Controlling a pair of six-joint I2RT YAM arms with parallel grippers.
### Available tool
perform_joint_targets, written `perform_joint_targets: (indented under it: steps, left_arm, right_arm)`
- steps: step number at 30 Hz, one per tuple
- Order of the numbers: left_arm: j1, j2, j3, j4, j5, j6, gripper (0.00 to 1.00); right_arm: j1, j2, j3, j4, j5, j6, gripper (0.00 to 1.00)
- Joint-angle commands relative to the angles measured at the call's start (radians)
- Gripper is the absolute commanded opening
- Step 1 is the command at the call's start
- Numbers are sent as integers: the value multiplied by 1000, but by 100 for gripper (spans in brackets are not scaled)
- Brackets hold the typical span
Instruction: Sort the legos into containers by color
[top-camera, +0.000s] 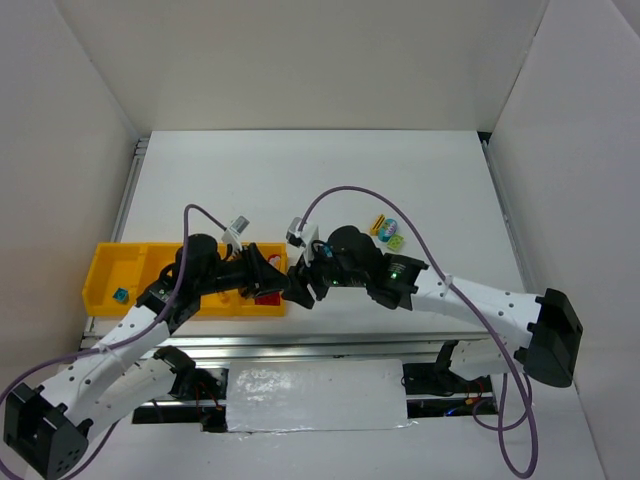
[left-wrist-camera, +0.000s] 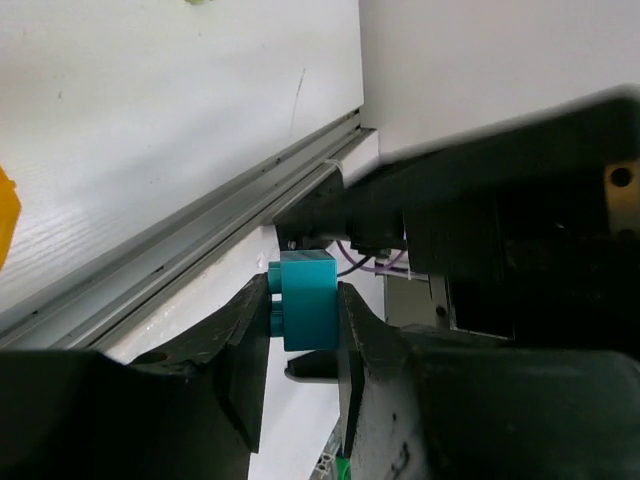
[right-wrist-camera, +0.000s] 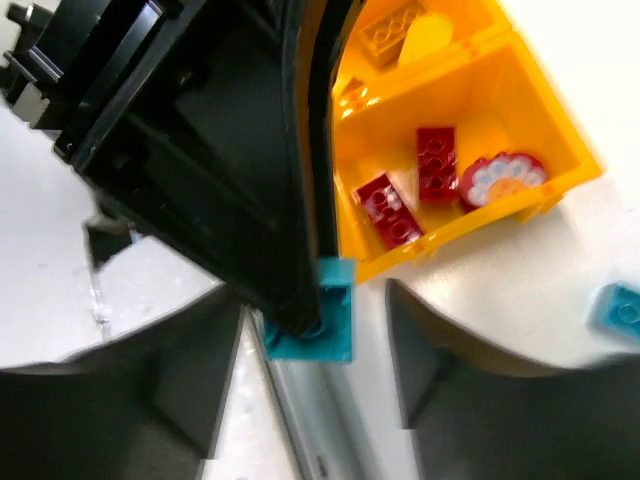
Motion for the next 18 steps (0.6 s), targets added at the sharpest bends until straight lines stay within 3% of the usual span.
perform_joint_targets:
  steps: [1,2,3,5,9,13,15,17,18]
  left_arm:
    - [-18,-20,63,11,4,52,0]
    - [-17,-33,83,-12,-19,61,0]
    - [-15,-34,103,-92,-96,79,0]
    - [3,-30,175,-201,-196,142,0]
    - [124,15,319,-525,-576,220,0]
    - [311,87,403,-663,-840,271,0]
    - [405,130,424,-687,-895,297,0]
    - [573,225,448,-691,-956,357,0]
    - [574,225,448,-688,-979,357,0]
  right_arm:
    - [4,-12,23,111,3,22,69]
    - [4,-18,15,122,12,27,91]
    - [4,-28,-2,123,34,33,100]
    - [5,-41,-16,120,67,42,100]
    - [3,-96,-83,106,156,67,100]
    - [0,-172,-148,100,198,82,100]
    - [0,-215,-177,93,226,94,100]
    - [0,-251,-191,73,233,102,100]
    - [0,-260,-197,68,233,103,100]
